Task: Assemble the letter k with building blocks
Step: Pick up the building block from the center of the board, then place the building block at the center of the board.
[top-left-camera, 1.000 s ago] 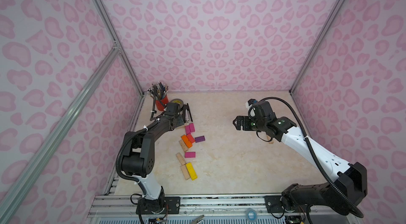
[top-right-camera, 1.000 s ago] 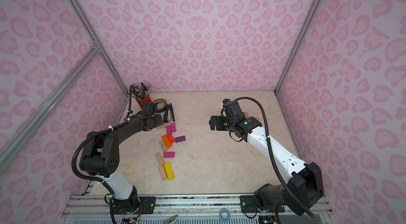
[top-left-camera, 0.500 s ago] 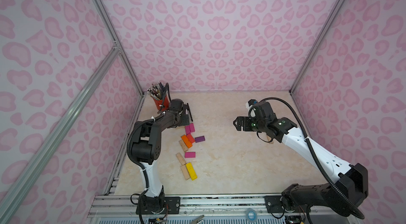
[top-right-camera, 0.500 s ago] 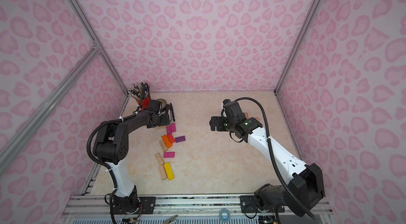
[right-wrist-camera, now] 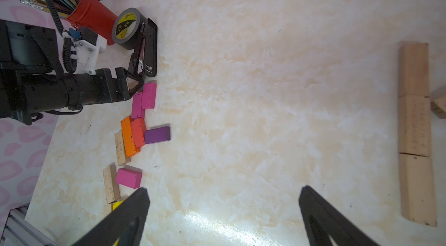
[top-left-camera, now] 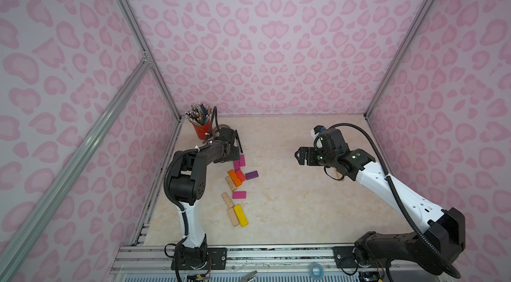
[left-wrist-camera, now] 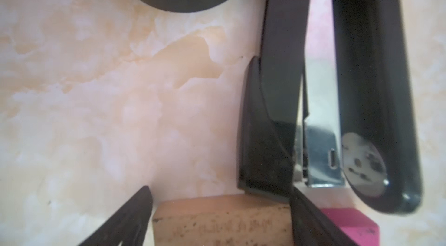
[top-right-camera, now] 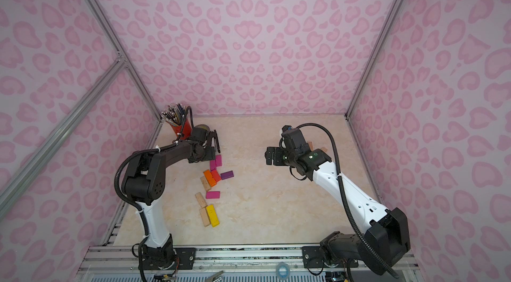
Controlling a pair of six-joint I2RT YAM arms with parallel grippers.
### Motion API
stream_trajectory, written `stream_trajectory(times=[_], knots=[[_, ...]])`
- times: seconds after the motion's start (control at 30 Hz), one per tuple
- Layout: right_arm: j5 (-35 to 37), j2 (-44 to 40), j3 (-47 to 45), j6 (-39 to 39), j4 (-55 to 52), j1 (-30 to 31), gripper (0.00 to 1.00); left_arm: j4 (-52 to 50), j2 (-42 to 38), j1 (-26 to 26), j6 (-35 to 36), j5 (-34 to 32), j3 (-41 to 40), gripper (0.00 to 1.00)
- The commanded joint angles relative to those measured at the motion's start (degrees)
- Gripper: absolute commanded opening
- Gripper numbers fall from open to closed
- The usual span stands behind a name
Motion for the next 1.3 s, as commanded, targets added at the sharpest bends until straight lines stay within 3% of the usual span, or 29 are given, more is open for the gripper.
stream_trajectory(times=[0.0,0.3,0.47,0.63,0.77,1.0,1.27], knots=[[0.9,0.1,-0.2,0.2,-0.3,0.0,0.98,-2.1,-1.3,0.5,-3.0,1.1,-1.5,0.84],[2.8,-0.3,-0.3,2.2,-0.3,-0.1,0.99,-0.2,-6.3,1.5,-4.5,4.2,-5.0,0.67],[5.1,-2.2,-2.0,5.5,-0.4,-2.5,0.99,0.3,-13.0,0.2,-4.1,8.0,-4.4,0.64],[2.9,-6.5,-4.2,5.0,-0.4,-8.9,0.98,0.2,-17.8,-8.6,-0.4,9.5,-0.3,0.60],[1.1,-10.6,-6.7,3.2,-0.7,-14.7,0.99,-2.4,-15.8,-19.9,3.0,6.1,7.1,0.60],[2.0,-19.6,-11.4,0.3,-2.3,-20.7,0.97,-8.2,-2.6,-36.0,4.7,-2.0,21.3,0.62],[3.4,-25.0,-13.4,-0.9,-5.9,-22.2,0.96,-12.8,12.1,-42.9,5.1,-3.1,34.0,0.62]])
